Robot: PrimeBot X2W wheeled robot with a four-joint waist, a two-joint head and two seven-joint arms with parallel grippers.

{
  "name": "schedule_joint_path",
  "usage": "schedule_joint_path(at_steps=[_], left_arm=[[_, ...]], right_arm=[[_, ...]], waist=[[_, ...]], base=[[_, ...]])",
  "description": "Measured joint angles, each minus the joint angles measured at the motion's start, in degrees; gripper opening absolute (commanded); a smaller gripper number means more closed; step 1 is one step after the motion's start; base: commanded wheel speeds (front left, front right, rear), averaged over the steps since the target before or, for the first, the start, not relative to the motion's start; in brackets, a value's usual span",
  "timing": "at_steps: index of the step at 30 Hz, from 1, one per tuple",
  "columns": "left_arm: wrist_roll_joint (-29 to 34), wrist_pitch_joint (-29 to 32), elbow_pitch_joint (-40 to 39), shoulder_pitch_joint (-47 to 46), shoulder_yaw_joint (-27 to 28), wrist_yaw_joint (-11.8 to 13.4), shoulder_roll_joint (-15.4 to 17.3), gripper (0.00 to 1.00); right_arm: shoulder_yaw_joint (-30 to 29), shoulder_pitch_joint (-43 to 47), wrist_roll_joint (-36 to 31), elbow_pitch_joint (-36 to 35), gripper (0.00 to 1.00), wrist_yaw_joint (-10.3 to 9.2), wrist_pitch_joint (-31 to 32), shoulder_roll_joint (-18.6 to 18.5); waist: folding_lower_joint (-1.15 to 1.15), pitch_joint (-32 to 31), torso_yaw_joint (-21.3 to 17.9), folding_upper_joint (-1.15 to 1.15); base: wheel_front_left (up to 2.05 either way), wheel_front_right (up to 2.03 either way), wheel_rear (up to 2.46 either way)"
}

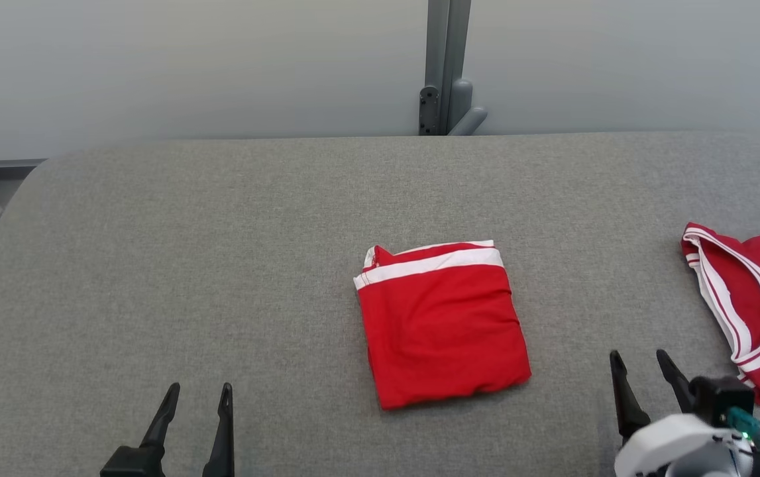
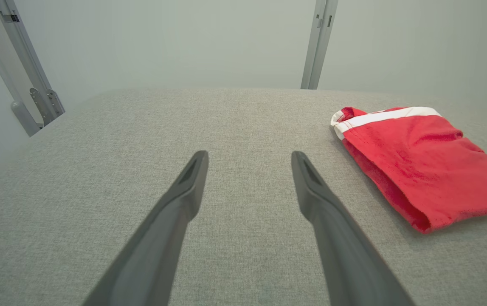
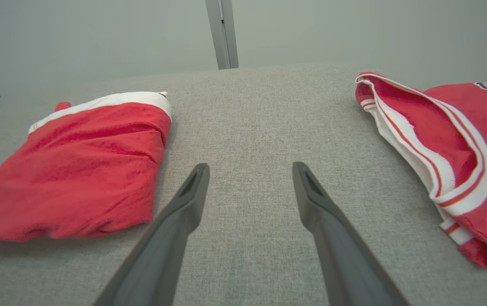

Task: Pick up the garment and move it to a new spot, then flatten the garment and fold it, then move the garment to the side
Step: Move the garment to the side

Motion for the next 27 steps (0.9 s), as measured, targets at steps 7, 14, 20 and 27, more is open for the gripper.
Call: schedule_joint_path(at_steps=[7, 14, 20, 27], left_arm=[[0.01, 0.0, -0.8, -2.75, -1.12, -0.07, -0.14, 1.0], [-0.16, 0.0, -0.9, -7.22, -3.21, -0.08, -0.41, 1.0], [-1.48, 0.0, -0.51, -8.98, -4.32, 0.01, -0.48, 1.0], [-1.77, 0.0, -0.44, -9.9, -4.68, 0.34, -0.49, 1.0]], right_arm=[[6.31, -10.78, 9.88, -4.69, 1.0, -0.01, 16.39, -1.94], [10.9, -20.83, 15.12, -5.32, 1.0, -0.03, 39.5, -3.91], [11.77, -24.54, 14.01, 0.54, 1.0, -0.03, 43.85, -4.43], [11.43, -26.89, 15.17, 7.14, 1.0, -0.03, 44.07, -2.01]], waist=[[0.0, 2.4, 0.29, 0.0], [0.0, 7.0, 1.49, 0.0], [0.0, 10.12, 4.67, 0.0], [0.0, 12.2, 6.76, 0.0]], base=[[0.0, 0.0, 0.0], [0.0, 0.0, 0.0], [0.0, 0.0, 0.0], [0.0, 0.0, 0.0]])
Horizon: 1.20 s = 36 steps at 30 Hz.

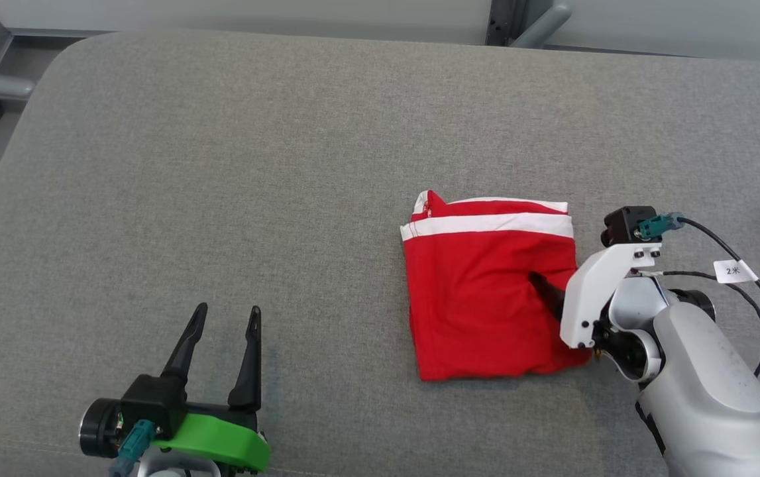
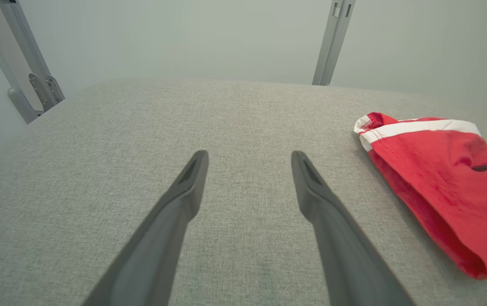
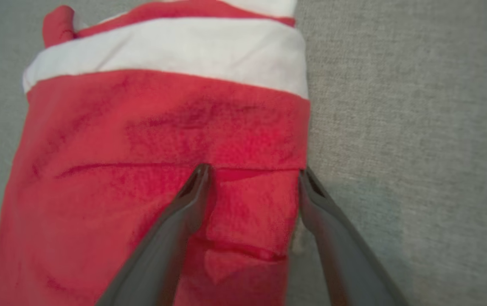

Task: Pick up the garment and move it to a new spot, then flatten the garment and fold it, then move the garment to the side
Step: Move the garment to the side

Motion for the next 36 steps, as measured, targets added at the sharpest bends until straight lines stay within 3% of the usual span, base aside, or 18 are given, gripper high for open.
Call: schedule_joint_path(at_steps=[2, 3, 4, 5, 11, 17, 30, 36], left_arm=[[-0.15, 0.0, -0.02, -0.25, -0.12, 0.19, 0.0, 1.0], [-0.22, 0.0, -0.02, -0.42, -0.21, 0.29, 0.0, 1.0], [-0.31, 0.0, -0.05, -0.66, -0.35, 0.44, 0.0, 1.0], [-0.34, 0.01, -0.2, -0.85, -0.34, 0.54, -0.01, 1.0], [-0.26, 0.0, -1.42, -0.87, 0.31, 0.93, -0.03, 1.0], [0.9, 0.0, -2.23, -0.8, 2.08, 0.84, -0.05, 1.0], [2.68, 0.0, -1.37, -4.5, 1.83, -0.01, -0.11, 1.0], [2.5, 0.0, -0.55, -5.82, 1.02, -0.11, -0.12, 1.0]], right_arm=[[0.05, -0.91, 0.83, 1.41, 1.0, 0.0, -0.27, 0.46], [0.29, -1.26, 1.13, 1.86, 0.76, 0.0, -0.78, 0.48], [0.25, -1.59, 1.26, 2.34, 0.76, 0.0, -1.76, 0.54], [0.46, -1.9, 1.81, 2.72, 0.0, 0.0, -2.14, 0.64], [2.07, -2.46, 6.75, 2.18, 0.0, 0.0, -4.3, 1.07], [4.11, -1.96, 10.03, -0.67, 0.0, 0.0, -5.55, -0.57], [3.24, -4.76, 11.14, -5.81, 0.0, 0.0, -6.83, -7.04], [1.71, -9.95, 10.35, -8.37, 0.0, 0.0, -2.54, -11.68]], waist=[[0.0, 0.4, 0.2, 0.0], [0.0, 0.57, 0.21, 0.0], [0.0, 0.7, 0.17, 0.0], [0.0, 0.8, 0.02, 0.0], [0.0, 0.98, -2.62, 0.0], [0.0, 0.75, -8.11, 0.0], [0.0, 1.36, -21.72, 0.0], [0.0, 3.64, -24.4, 0.0]], base=[[0.0, 0.0, 0.0], [0.0, 0.0, 0.0], [0.0, 0.0, 0.0], [0.0, 0.0, 0.0], [0.0, 0.0, 0.0], [0.0, 0.0, 0.0], [0.0, 0.0, 0.0], [0.0, 0.0, 0.0]])
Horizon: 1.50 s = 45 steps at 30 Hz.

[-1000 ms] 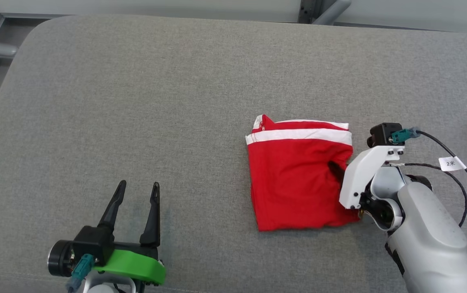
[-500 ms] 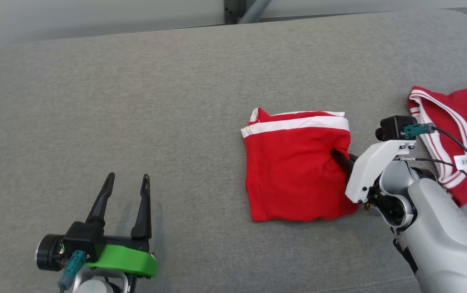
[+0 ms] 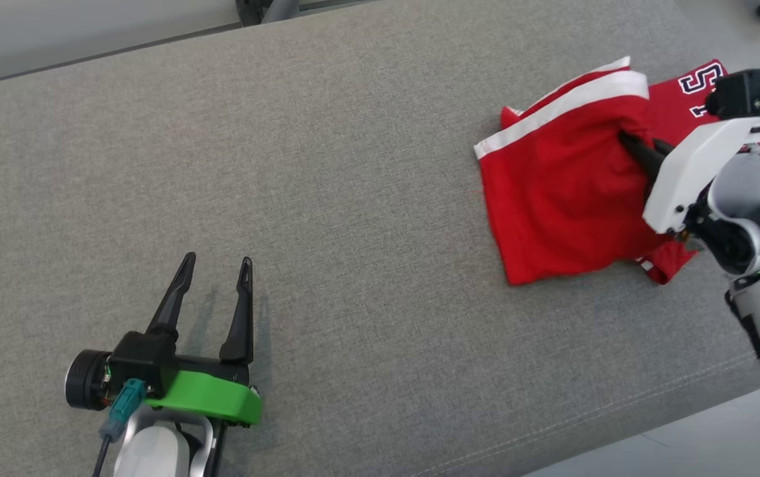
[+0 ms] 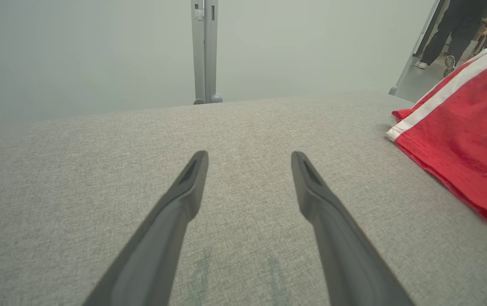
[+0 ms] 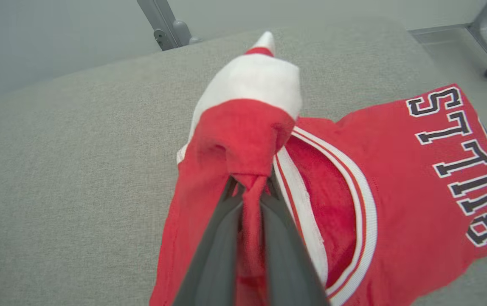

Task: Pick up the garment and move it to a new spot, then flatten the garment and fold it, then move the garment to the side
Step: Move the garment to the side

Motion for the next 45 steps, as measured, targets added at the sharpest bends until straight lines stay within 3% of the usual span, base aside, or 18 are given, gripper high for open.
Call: schedule_joint_path(at_steps=[11, 15, 18, 20, 21, 22, 30, 35, 40, 44, 45], left_arm=[[0.33, 0.0, 1.05, -0.47, 2.18, -0.05, 0.53, 1.0], [0.57, 0.0, 1.75, -1.12, 2.48, -0.22, 0.93, 1.0], [0.68, 0.0, 1.97, -2.17, 2.19, -0.24, 0.98, 1.0], [0.77, 0.0, 2.15, -2.65, 1.94, -0.25, 1.04, 1.0], [0.79, 0.0, 2.24, -2.89, 1.77, -0.26, 1.04, 1.0], [0.84, 0.0, 2.25, -3.13, 1.59, -0.3, 1.03, 1.0], [0.75, 0.0, 2.3, -3.33, 2.44, -0.31, 0.89, 1.0], [0.69, 0.0, 1.64, -2.34, 3.18, -0.31, 0.82, 1.0], [-0.14, 0.0, 0.42, -0.91, 3.74, -0.29, 0.42, 1.0], [-1.59, 0.0, -0.31, 1.49, 5.09, 1.26, 0.23, 1.0], [-1.59, 0.0, -0.31, 1.49, 5.09, 1.26, 0.23, 1.0]], right_arm=[[-3.7, -2.45, 1.3, -6.53, 0.0, 0.0, 15.23, -12.17], [-7.58, -2.83, -0.04, -4.22, 0.0, 0.01, 18.23, -15.47], [-11.33, -4.78, -4.16, -0.7, 0.0, 0.01, 17.01, -16.24], [-14.5, -6.17, -7.55, 2.97, 0.22, 0.02, 15.49, -15.45], [-15.21, -6.21, -9.44, 4.69, 0.22, 0.02, 15.15, -15.22], [-15.55, -6.04, -12.33, 6.0, 1.0, 0.02, 14.29, -15.18], [-21.78, -6.36, -27.73, 10.73, 1.0, 0.05, 2.42, -13.46], [-20.2, -6.69, -27.59, 7.03, 1.0, 0.05, -3.43, -10.93], [-16.82, -4.81, -21.36, -1.04, 1.0, 0.07, -11.7, -7.16], [-16.13, 1.54, -17.49, -8.03, 1.0, 0.04, -21.3, -3.04], [-16.13, 1.54, -17.49, -8.03, 1.0, 0.04, -21.3, -3.04]], waist=[[0.0, 4.26, 3.48, 0.0], [0.0, 5.73, 5.07, 0.0], [0.0, 6.9, 6.09, 0.0], [0.0, 7.67, 6.69, 0.0], [0.0, 8.0, 7.04, 0.0], [0.0, 8.31, 7.37, 0.0], [0.0, 9.58, 9.31, -0.01], [0.0, 8.05, 9.02, -0.01], [0.0, 5.36, 8.66, -0.01], [0.0, 1.79, 8.77, -0.01], [0.0, 1.79, 8.77, -0.01]], base=[[0.0, 0.0, 0.0], [0.0, 0.0, 0.0], [0.0, 0.0, 0.0], [0.0, 0.0, 0.0], [0.0, 0.0, 0.0], [0.0, 0.0, 0.0], [0.0, 0.0, 0.0], [0.0, 0.0, 0.0], [0.0, 0.0, 0.0], [0.0, 0.0, 0.0], [0.0, 0.0, 0.0]])
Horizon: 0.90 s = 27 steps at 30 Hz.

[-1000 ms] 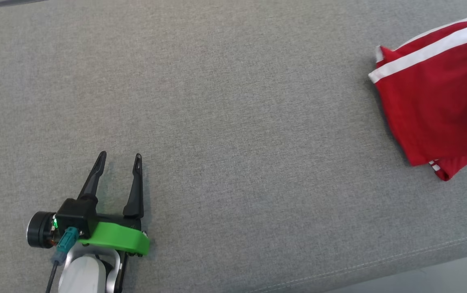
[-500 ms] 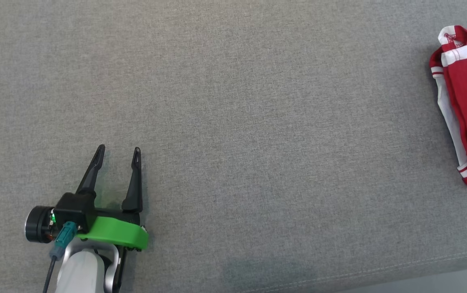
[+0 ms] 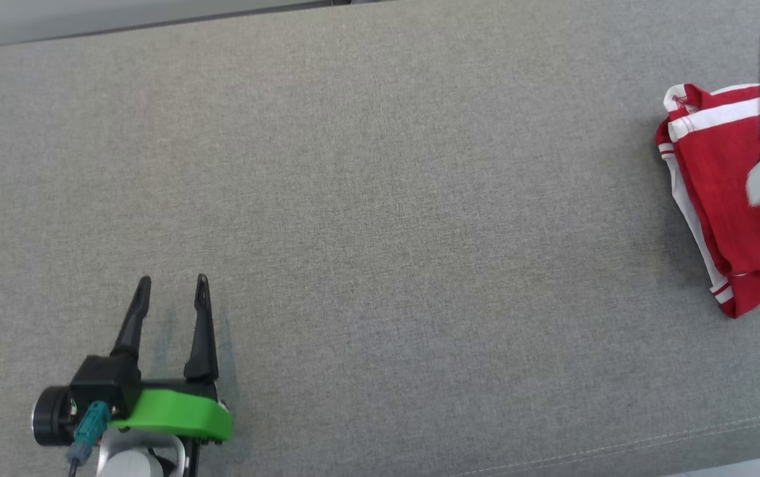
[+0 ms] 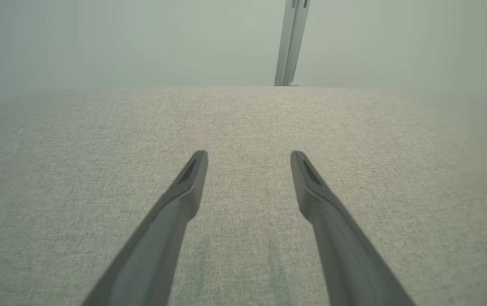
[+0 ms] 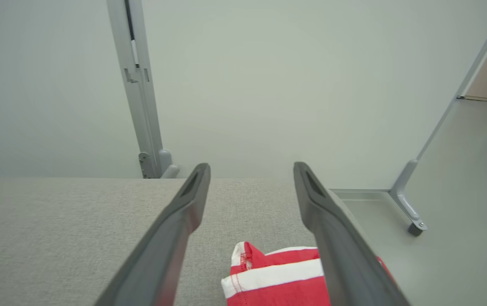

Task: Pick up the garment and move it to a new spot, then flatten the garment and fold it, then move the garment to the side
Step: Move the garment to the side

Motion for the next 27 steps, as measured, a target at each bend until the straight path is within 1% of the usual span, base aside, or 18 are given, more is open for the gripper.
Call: schedule_joint_path(at_steps=[1, 2, 6, 9, 11, 15, 19, 23, 27], left_arm=[[-0.01, 0.0, 0.47, 0.86, -0.22, 0.03, 0.01, 1.0], [-1.34, 0.01, 0.34, 3.04, 0.03, 0.11, -0.15, 1.0], [-0.98, 0.0, -0.14, 6.49, 0.82, 1.01, -0.13, 1.0], [-0.64, 0.0, -0.82, 9.05, 1.42, 1.74, -0.13, 1.0], [-0.46, 0.0, -1.41, 10.11, 1.36, 1.71, -0.15, 1.0], [-0.11, 0.0, -1.91, 12.41, 1.41, 1.26, -0.16, 1.0], [-0.78, 0.0, -2.24, 13.44, 1.41, 0.53, -0.15, 1.0], [-1.32, 0.0, -1.53, 13.44, 1.38, -0.05, -0.16, 1.0], [-2.14, 0.0, -0.51, 13.13, 2.48, -0.22, -0.16, 1.0]], right_arm=[[1.33, 2.2, -0.68, -0.9, 1.0, -0.04, -1.37, 0.18], [2.13, 6.76, -0.89, -1.56, 1.0, 0.01, -4.17, 2.57], [2.68, 13.89, -2.44, -1.88, 1.0, 0.02, -10.98, 6.59], [2.36, 18.75, -5.5, -1.09, 1.0, 0.01, -16.26, 8.89], [2.34, 21.62, -8.79, 0.14, 1.0, 0.02, -18.19, 10.24], [1.82, 27.39, -13.43, 2.82, 1.0, 0.02, -19.95, 14.54], [1.94, 31.04, -17.4, 3.5, 1.0, 0.01, -20.28, 17.39], [1.29, 33.24, -20.4, 1.8, 1.0, 0.01, -20.31, 18.74], [1.08, 34.05, -21.28, 0.15, 1.0, 0.02, -20.31, 19.41]], waist=[[0.0, -0.8, 0.06, 0.0], [0.0, -2.53, 0.23, 0.0], [0.0, -6.15, 0.59, 0.0], [0.0, -8.78, 0.88, 0.0], [0.0, -10.37, 1.1, 0.0], [0.0, -13.3, 1.62, 0.0], [0.0, -15.49, 2.3, 0.0], [0.0, -16.54, 3.34, 0.01], [0.0, -17.15, 3.98, 0.01]], base=[[0.0, 0.0, 0.0], [0.0, 0.0, 0.0], [0.0, 0.0, 0.0], [0.0, 0.0, 0.0], [0.0, 0.0, 0.0], [0.0, 0.0, 0.0], [0.0, 0.0, 0.0], [0.0, 0.0, 0.0], [0.0, 0.0, 0.0]])
